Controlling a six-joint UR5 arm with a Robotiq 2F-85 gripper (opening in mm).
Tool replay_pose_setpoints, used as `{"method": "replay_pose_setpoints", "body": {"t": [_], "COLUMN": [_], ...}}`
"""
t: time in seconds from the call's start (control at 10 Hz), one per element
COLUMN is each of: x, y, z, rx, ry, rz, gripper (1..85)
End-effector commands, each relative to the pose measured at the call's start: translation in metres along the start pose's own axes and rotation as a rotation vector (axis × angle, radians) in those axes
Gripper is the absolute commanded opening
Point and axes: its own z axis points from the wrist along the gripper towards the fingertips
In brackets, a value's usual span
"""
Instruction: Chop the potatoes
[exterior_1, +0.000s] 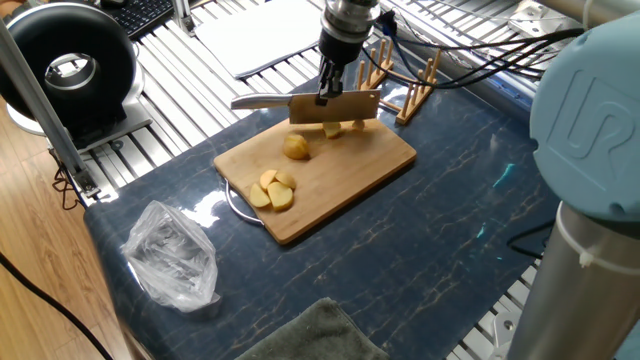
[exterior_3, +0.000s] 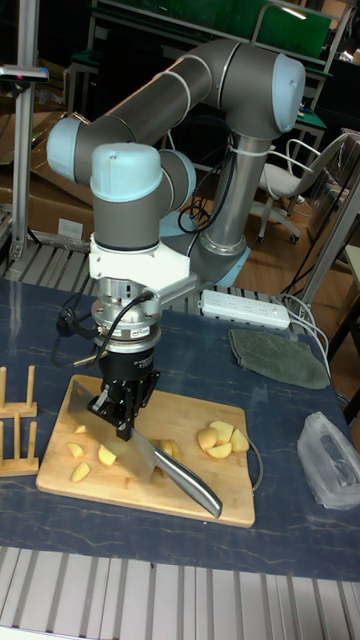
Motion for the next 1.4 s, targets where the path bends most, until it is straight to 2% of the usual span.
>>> {"method": "replay_pose_setpoints", "body": {"t": [0.0,0.2,0.4,0.5,0.8,1.1,1.3], "x": [-0.003,0.000,0.004,0.004,0.001,-0.004,-0.002], "y": [0.011,0.014,0.004,0.002,0.009,0.015,0.013], "z": [-0.015,-0.019,-0.023,-0.026,-0.016,-0.005,-0.006], "rx": [-0.014,-0.019,0.019,0.020,0.002,0.016,0.021], "ry": [0.048,0.063,0.074,0.075,0.065,0.053,0.058], "rz": [0.071,0.080,0.101,0.111,0.146,0.151,0.147], "gripper": [1.0,1.0,1.0,1.0,1.0,1.0,1.0]}}
